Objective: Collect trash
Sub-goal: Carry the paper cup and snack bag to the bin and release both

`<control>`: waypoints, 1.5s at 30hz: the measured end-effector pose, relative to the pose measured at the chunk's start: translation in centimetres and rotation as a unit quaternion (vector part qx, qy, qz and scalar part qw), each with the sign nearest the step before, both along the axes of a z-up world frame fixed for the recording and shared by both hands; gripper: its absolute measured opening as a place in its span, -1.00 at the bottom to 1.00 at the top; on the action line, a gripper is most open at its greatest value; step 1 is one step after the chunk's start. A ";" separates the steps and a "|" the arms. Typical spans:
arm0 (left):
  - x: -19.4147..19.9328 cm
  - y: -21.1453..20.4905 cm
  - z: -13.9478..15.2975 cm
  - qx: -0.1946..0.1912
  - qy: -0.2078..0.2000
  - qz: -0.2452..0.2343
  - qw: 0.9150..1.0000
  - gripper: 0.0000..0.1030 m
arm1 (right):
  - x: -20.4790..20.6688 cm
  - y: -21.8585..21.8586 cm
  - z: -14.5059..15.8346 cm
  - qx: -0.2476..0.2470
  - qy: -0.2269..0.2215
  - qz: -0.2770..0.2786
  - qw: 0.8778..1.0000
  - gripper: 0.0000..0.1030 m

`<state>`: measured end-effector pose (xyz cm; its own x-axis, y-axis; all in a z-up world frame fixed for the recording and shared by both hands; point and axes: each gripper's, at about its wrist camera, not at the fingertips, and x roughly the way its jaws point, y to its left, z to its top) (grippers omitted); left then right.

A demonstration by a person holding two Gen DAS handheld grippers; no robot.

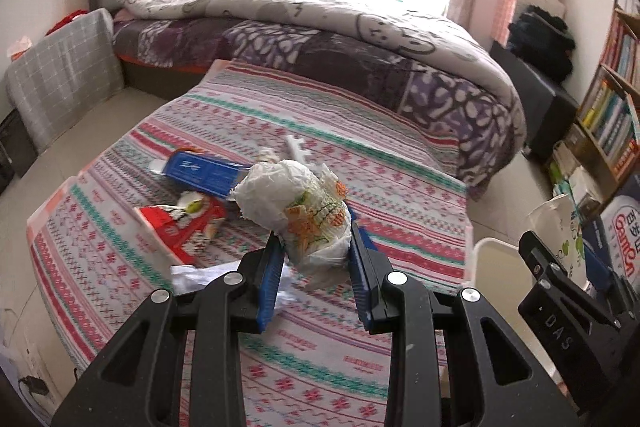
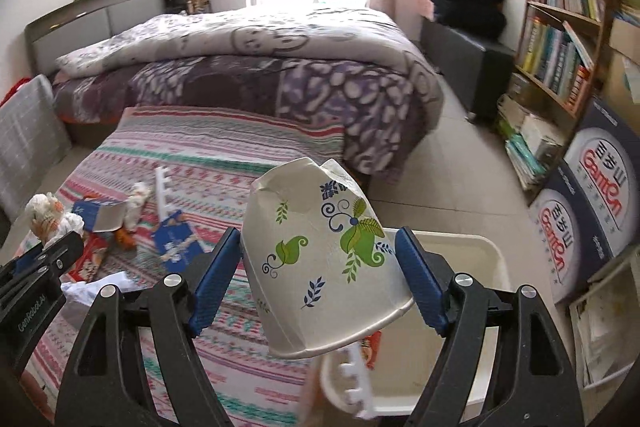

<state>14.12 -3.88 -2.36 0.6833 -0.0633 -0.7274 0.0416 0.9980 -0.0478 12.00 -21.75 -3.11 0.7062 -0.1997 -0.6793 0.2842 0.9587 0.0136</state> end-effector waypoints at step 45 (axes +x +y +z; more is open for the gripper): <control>-0.8 -17.9 -6.3 -0.061 0.118 -0.218 0.967 -0.32 | -5.7 -19.9 -3.1 0.088 0.061 -0.235 0.966 0.80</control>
